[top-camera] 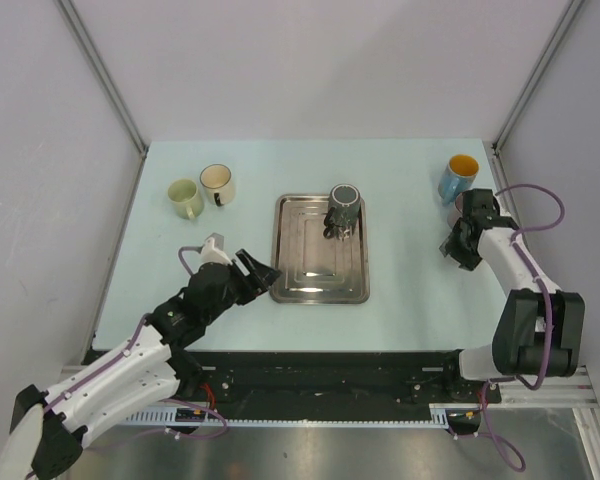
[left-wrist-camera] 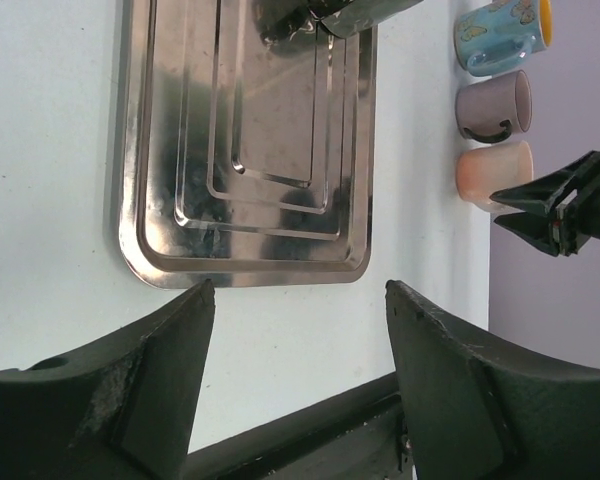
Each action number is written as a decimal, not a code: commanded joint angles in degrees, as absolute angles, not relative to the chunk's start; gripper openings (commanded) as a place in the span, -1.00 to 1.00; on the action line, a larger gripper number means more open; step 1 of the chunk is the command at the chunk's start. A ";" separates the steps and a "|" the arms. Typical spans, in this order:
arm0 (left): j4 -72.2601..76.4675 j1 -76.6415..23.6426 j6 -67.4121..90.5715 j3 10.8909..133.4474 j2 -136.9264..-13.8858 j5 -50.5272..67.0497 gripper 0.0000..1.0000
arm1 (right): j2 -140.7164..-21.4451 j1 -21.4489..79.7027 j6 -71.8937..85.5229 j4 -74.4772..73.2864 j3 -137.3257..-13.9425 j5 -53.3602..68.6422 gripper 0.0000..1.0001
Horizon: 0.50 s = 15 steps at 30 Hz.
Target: Turn the mug right side up
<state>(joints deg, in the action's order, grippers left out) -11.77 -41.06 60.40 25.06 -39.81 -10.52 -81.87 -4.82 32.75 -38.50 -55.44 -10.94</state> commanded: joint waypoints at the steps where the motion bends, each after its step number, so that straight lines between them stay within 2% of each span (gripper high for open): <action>1: -9.49 -40.78 59.41 25.49 -40.34 -10.28 0.49 | -75.33 -0.18 33.75 -42.18 -56.95 -13.09 0.01; 5: -10.02 -40.78 58.36 25.93 -40.78 -10.81 0.56 | -69.88 10.35 35.24 -43.07 -56.87 -14.06 0.04; 6: -10.11 -40.78 57.84 26.01 -40.87 -11.07 0.57 | -67.96 15.85 35.42 -42.37 -56.87 -15.63 0.04; 7: -10.37 -40.78 57.66 26.10 -41.04 -11.68 0.64 | -67.33 18.95 35.33 -40.54 -56.95 -17.21 0.08; 9: -11.07 -40.78 56.52 26.89 -41.57 -12.56 0.74 | -66.54 27.54 34.29 -38.59 -57.04 -24.12 0.31; 10: -11.60 -40.78 56.08 27.24 -41.75 -14.13 0.78 | -66.79 29.95 33.76 -36.93 -57.30 -27.04 0.59; 11: -11.95 -40.78 55.64 27.77 -42.10 -15.02 0.84 | -67.32 32.23 33.05 -36.13 -57.30 -29.68 0.67; 12: -12.56 -40.69 54.50 27.86 -42.19 -15.99 0.99 | -67.93 35.04 32.70 -35.60 -57.30 -33.80 0.72; 15: -12.31 -40.34 50.37 28.47 -41.75 -19.06 0.99 | -70.39 37.26 31.90 -33.84 -57.30 -36.12 0.82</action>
